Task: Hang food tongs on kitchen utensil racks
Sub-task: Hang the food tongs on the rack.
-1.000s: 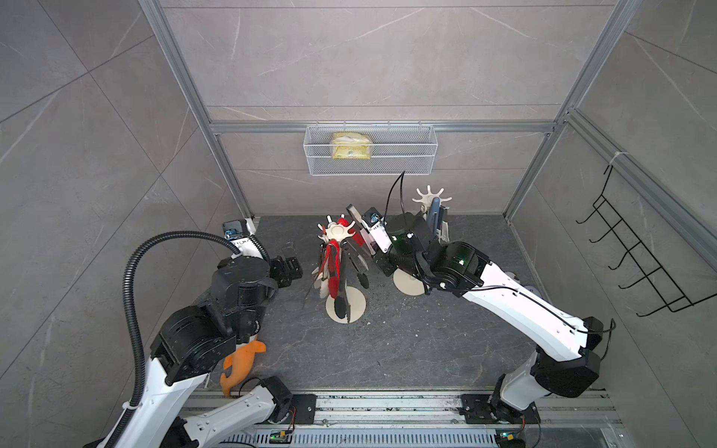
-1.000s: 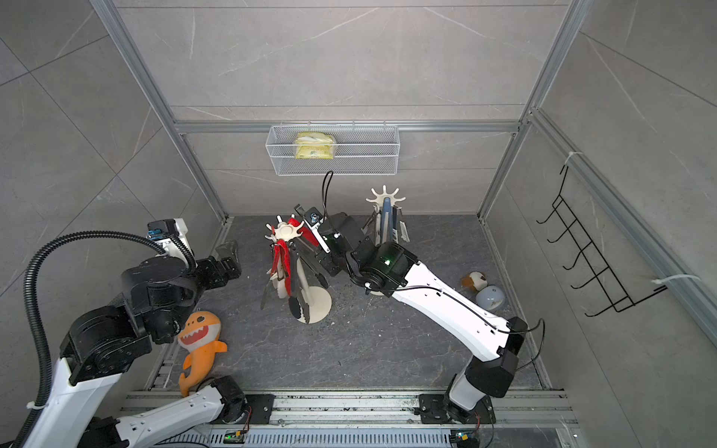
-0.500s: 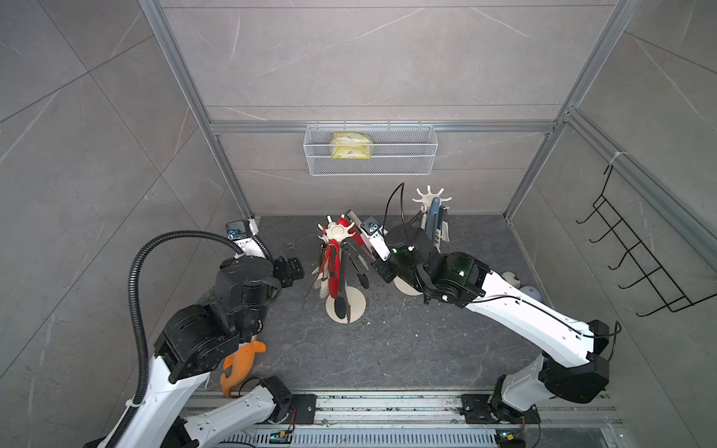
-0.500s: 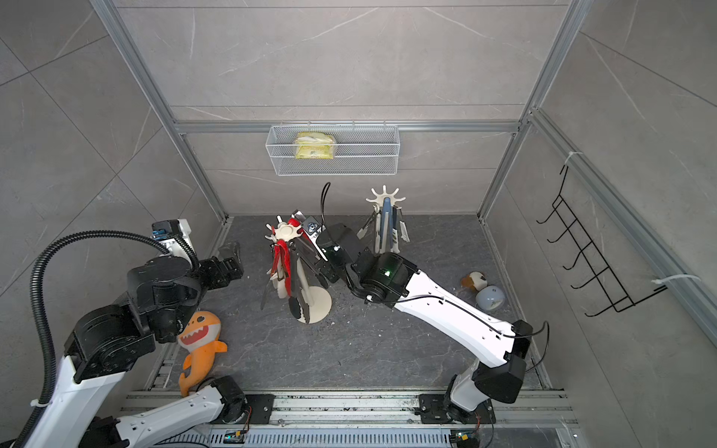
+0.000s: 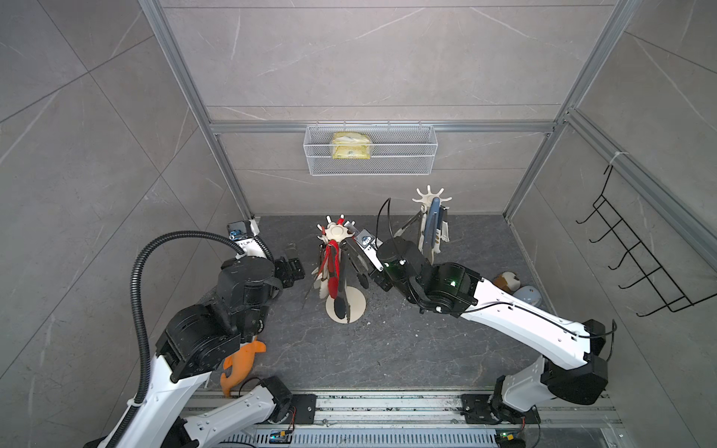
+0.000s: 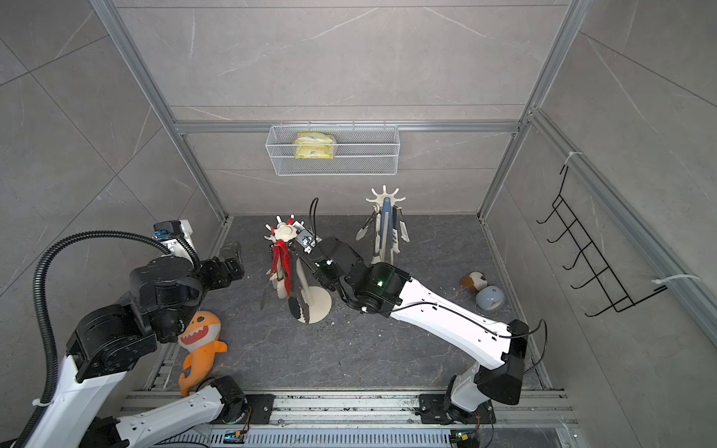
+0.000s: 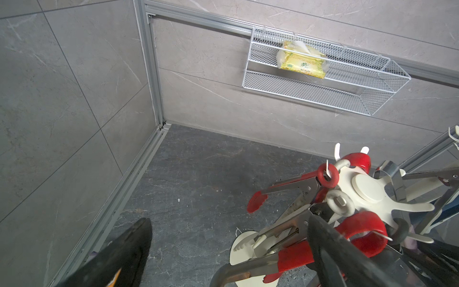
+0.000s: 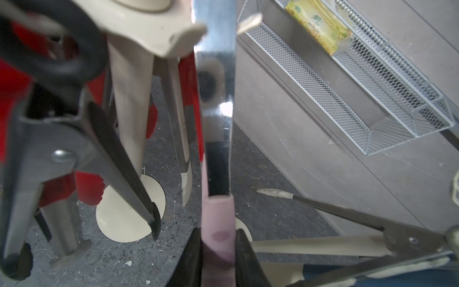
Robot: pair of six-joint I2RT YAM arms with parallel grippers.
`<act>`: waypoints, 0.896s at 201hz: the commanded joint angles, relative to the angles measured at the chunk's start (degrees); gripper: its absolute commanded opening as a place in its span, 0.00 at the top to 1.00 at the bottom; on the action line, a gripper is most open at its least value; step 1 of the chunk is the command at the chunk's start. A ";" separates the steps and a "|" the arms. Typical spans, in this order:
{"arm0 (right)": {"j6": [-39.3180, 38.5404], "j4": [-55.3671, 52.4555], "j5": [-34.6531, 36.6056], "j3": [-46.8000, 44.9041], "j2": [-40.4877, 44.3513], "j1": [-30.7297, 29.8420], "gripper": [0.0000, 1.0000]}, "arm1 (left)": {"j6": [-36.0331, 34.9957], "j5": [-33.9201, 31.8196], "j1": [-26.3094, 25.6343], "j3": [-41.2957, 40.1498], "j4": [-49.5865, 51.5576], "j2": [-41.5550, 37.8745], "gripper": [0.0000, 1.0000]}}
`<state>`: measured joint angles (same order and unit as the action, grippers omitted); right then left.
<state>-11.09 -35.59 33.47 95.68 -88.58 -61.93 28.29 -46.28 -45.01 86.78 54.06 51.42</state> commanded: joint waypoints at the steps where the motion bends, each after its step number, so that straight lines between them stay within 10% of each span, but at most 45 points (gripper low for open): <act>1: -1.19 2.40 1.15 -1.48 2.21 -0.82 0.92 | 0.62 -0.21 -0.12 0.00 -0.46 -0.32 0.01; 124: 2.08 5.31 -4.12 -5.95 7.41 -0.85 0.14 | 3.35 -0.75 1.44 -2.66 1.86 1.76 0.01; 180: 5.79 3.75 -15.42 -8.56 14.09 1.27 0.00 | 4.63 14.14 17.14 -9.63 -1.62 -0.09 0.01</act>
<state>-8.51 -31.20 24.45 88.31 -77.97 -61.98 31.97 -40.12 -33.28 79.31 55.22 52.56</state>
